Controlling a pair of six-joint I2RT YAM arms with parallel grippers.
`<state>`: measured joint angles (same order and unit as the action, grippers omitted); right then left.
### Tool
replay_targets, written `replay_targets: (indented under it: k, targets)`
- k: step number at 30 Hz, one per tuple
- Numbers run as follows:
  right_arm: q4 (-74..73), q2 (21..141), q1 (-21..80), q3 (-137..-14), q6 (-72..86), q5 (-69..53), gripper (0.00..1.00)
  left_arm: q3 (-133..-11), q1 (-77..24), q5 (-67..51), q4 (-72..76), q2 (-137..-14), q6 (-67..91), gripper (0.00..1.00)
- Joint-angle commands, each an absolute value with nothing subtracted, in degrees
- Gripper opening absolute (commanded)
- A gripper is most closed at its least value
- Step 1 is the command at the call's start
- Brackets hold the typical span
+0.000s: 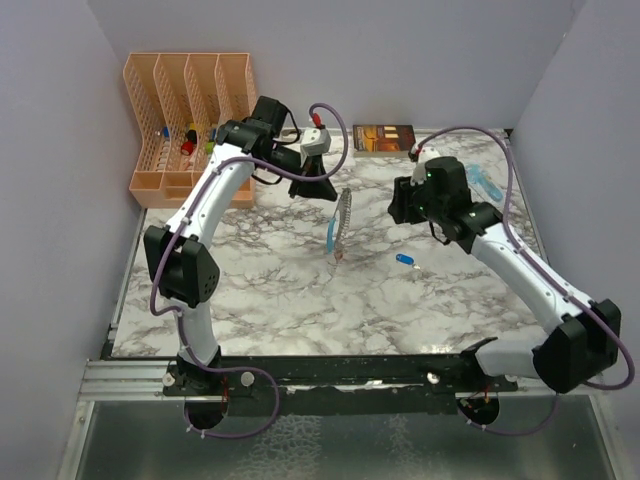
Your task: Put the keys on the keyring
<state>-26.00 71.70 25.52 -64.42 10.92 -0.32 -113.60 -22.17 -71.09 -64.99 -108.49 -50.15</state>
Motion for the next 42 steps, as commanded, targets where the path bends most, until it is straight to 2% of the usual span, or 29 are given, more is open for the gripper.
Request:
replay_targets:
  k: [1,9,17,26,37,39,42]
  targets:
    - [-34.3,76.5,24.3,-61.4,17.0,3.4,0.44,-113.3,-21.6,-72.3,-65.3,-104.1,-52.0,0.00]
    - [-37.5,79.7,23.6,-55.8,20.4,4.5,0.37,-112.7,-21.4,-72.8,-64.9,-103.6,-52.0,0.00]
    - [-36.6,84.4,23.5,-54.1,20.7,9.4,0.37,-111.5,-21.4,-73.9,-64.4,-103.4,-51.8,0.00]
    - [-33.4,91.0,22.8,-53.9,19.2,9.9,0.32,-111.6,-21.2,-74.2,-63.9,-103.6,-51.1,0.00]
    - [-32.8,93.4,22.2,-54.5,18.9,12.4,0.29,-112.1,-20.9,-75.1,-63.7,-104.1,-50.6,0.00]
    - [-32.4,93.9,22.2,-54.6,18.7,12.5,0.26,-112.0,-20.7,-75.4,-63.6,-104.1,-50.6,0.00]
    - [-31.7,94.6,21.9,-54.6,18.2,12.2,0.15,-111.8,-20.5,-75.4,-63.5,-104.1,-50.6,0.00]
